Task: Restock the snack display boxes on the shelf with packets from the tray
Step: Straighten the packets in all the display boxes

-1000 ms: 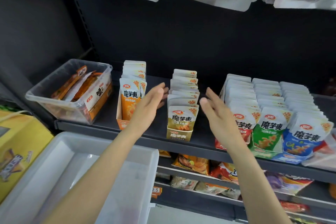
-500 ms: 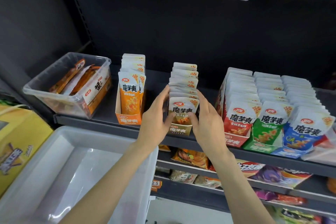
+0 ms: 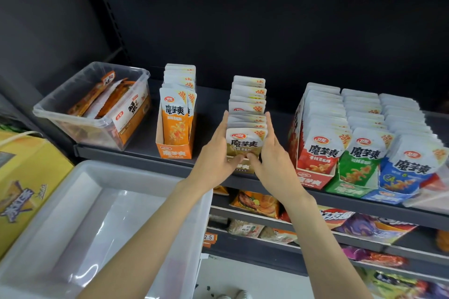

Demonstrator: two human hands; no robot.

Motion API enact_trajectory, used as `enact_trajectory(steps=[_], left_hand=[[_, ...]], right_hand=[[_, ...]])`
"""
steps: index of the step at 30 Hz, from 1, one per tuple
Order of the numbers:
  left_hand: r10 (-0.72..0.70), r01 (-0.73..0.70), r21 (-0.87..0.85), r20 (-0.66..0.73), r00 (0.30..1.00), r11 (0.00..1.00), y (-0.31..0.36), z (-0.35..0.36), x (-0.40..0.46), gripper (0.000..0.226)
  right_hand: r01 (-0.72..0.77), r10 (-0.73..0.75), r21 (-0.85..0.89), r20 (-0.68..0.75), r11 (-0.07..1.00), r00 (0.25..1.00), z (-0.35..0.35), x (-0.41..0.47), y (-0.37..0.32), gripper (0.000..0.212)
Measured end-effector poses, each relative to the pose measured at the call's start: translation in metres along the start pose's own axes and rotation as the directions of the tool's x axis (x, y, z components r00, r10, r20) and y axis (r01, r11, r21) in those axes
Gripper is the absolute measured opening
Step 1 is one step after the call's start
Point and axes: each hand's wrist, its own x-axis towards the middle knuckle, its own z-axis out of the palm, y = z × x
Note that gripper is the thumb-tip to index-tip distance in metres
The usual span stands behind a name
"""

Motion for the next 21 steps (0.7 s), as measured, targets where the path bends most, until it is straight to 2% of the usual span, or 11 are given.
enact_trajectory(steps=[4,7,9,10,12,14,17,19,21], left_hand=[[0.015,-0.012,0.065,-0.036,0.999,0.998,-0.005,-0.006,-0.006,0.077],[0.089,-0.069,0.192,-0.097,0.991,0.979,-0.002,-0.005,-0.002,0.086],[0.077,-0.053,0.201,-0.113,0.991,0.978,0.002,-0.008,0.003,0.096],[0.033,-0.019,0.14,-0.097,0.995,0.99,0.004,-0.01,0.004,0.1],[-0.083,0.082,-0.114,-0.001,0.997,0.99,0.007,-0.013,0.002,0.1],[-0.119,0.133,-0.326,0.061,0.991,0.936,0.009,-0.014,-0.002,0.088],[-0.086,0.091,-0.337,0.029,0.996,0.937,0.013,-0.011,0.007,0.067],[-0.122,0.126,-0.367,0.035,0.992,0.922,0.018,-0.01,0.019,0.07],[-0.153,0.159,-0.379,0.046,0.987,0.912,0.02,-0.009,0.027,0.069]], right_hand=[[0.04,-0.057,-0.23,-0.068,0.972,0.996,0.002,-0.003,0.001,0.079],[-0.021,-0.007,-0.2,-0.137,0.98,0.991,0.008,0.002,0.007,0.074],[-0.029,0.014,-0.124,-0.115,0.992,0.993,0.008,0.008,0.01,0.075],[-0.016,0.01,-0.069,-0.099,0.997,0.995,0.007,0.009,0.012,0.075],[-0.008,0.013,0.083,-0.061,0.997,0.998,0.001,0.007,0.012,0.07],[-0.027,0.034,0.182,-0.037,0.983,0.999,-0.006,0.008,0.01,0.063],[-0.019,0.025,0.229,-0.023,0.973,0.999,-0.005,0.025,0.007,0.059],[-0.058,0.062,0.299,-0.004,0.953,0.998,0.0,0.04,0.006,0.06],[-0.118,0.118,0.253,0.013,0.96,0.993,0.004,0.049,0.007,0.059]])
